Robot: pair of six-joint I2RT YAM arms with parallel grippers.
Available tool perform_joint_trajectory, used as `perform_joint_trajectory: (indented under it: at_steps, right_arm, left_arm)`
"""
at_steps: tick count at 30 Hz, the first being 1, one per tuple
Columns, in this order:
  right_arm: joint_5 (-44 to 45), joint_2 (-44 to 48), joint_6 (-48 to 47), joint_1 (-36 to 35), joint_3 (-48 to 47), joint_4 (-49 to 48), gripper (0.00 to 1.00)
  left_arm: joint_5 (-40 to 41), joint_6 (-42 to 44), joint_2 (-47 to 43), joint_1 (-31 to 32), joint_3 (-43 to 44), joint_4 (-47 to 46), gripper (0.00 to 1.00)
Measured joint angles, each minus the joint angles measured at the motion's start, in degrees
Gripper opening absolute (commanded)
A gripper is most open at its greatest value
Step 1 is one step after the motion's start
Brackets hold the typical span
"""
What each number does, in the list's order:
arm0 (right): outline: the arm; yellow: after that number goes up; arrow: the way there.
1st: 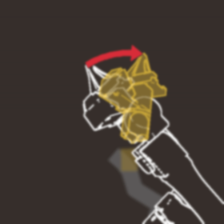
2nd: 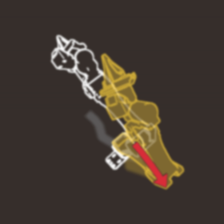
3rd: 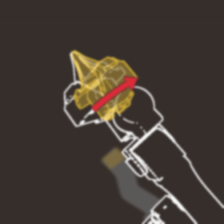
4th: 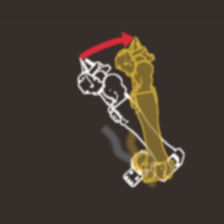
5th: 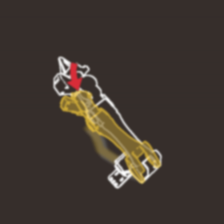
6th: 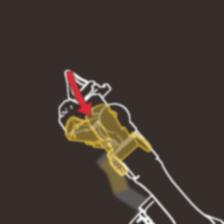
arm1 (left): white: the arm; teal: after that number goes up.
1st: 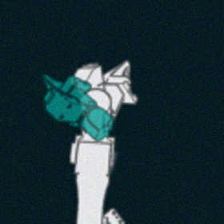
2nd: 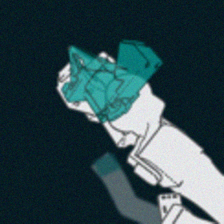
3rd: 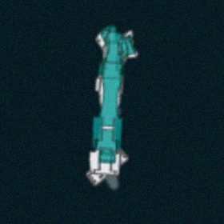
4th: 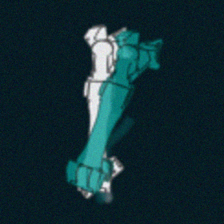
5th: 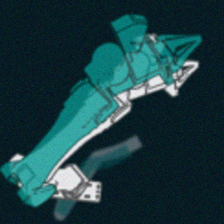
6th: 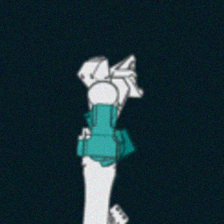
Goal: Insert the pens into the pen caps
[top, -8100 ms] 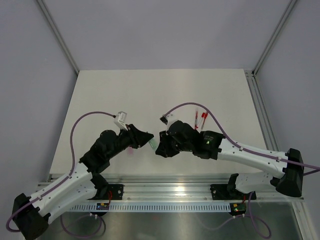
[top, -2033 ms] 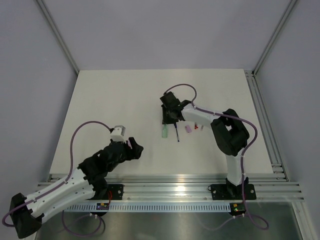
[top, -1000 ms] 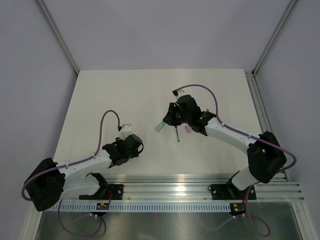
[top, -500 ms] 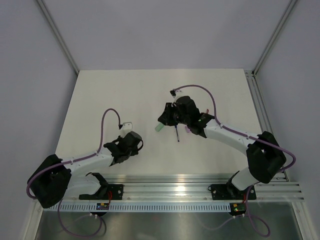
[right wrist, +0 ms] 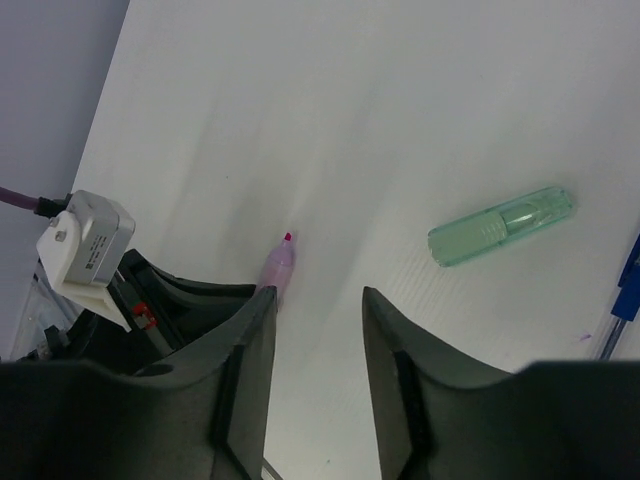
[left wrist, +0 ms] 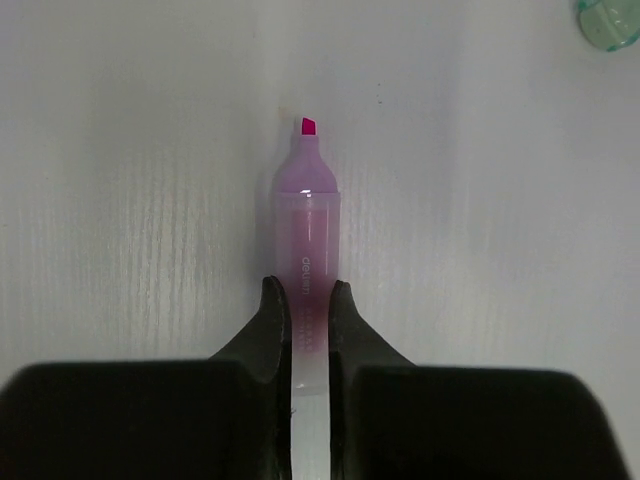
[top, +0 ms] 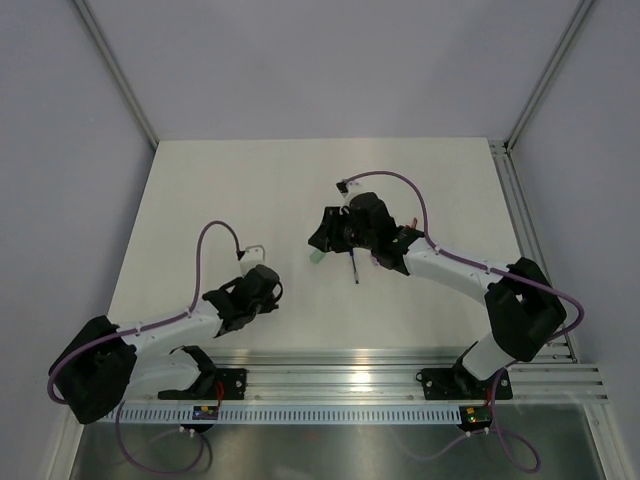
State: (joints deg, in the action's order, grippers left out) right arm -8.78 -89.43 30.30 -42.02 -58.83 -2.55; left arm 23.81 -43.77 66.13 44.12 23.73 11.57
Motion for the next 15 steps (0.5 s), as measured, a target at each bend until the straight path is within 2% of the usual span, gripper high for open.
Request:
perform_joint_trajectory:
  at_steps: [4,8,12,15]
  right_arm:
    - [-1.9,-0.9,0.9,0.0,0.2,-1.4,0.67]
    - [-3.2,-1.0,1.2,-0.5,0.4,-2.8,0.74]
    - [-4.4,-1.2,1.3,-2.1,0.4,-4.1,0.76]
    - [-4.9,-2.0,1.4,-3.5,0.4,-4.7,0.73]
  left_arm:
    - [-1.8,0.8,-6.2,0.0,-1.6,-0.9,0.00]
    - [-3.4,2.0,-14.2,0.0,-2.2,-3.8,0.00]
    - [-4.2,3.7,-17.2,1.0,-2.1,-7.7,0.00]
    - [-4.4,4.8,-17.2,2.5,-2.1,-9.4,0.00]
